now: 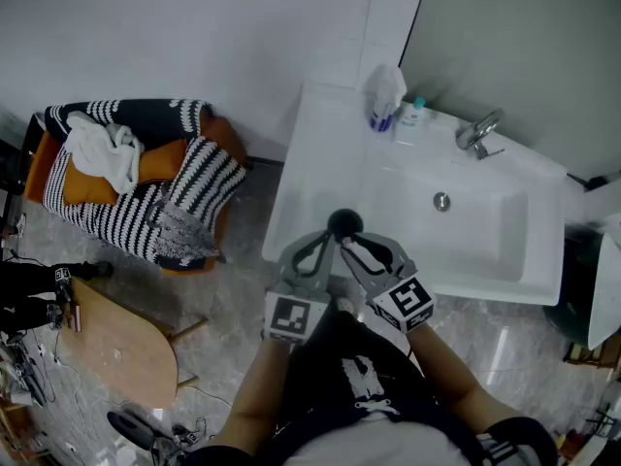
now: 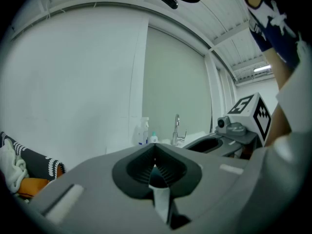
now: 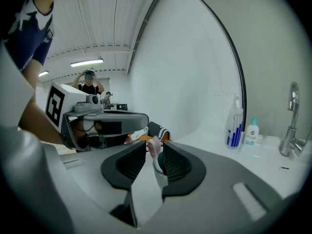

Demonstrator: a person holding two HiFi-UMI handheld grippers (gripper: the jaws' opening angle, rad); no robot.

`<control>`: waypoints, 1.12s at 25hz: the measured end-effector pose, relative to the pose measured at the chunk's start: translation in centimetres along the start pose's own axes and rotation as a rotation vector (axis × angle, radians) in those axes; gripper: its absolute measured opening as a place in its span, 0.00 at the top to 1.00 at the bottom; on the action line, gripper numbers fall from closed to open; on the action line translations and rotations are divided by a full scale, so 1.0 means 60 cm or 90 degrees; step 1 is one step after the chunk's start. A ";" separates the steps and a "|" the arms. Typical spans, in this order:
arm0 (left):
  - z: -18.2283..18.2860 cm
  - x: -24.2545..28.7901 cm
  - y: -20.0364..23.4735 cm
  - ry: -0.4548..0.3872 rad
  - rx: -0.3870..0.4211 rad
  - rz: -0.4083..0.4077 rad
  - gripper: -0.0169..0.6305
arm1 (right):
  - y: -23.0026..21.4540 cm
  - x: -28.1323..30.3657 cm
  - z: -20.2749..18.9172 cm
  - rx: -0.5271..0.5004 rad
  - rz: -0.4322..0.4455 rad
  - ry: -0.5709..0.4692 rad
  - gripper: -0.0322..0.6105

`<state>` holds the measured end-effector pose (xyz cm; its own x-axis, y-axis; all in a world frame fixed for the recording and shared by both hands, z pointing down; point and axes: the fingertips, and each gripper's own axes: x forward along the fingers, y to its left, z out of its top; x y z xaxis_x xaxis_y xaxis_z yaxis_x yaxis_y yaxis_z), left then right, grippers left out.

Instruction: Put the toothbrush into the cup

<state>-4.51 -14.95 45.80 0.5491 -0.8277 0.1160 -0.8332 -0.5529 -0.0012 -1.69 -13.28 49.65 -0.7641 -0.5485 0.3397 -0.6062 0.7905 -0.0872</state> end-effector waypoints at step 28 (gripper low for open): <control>0.005 -0.013 -0.013 0.019 0.014 -0.028 0.97 | -0.006 -0.060 0.091 0.044 -0.036 -0.139 0.92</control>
<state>-4.29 -13.90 45.43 0.5825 -0.7995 0.1468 -0.8066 -0.5908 -0.0172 0.07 -13.10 43.36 -0.7531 -0.6437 0.1361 -0.6578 0.7401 -0.1398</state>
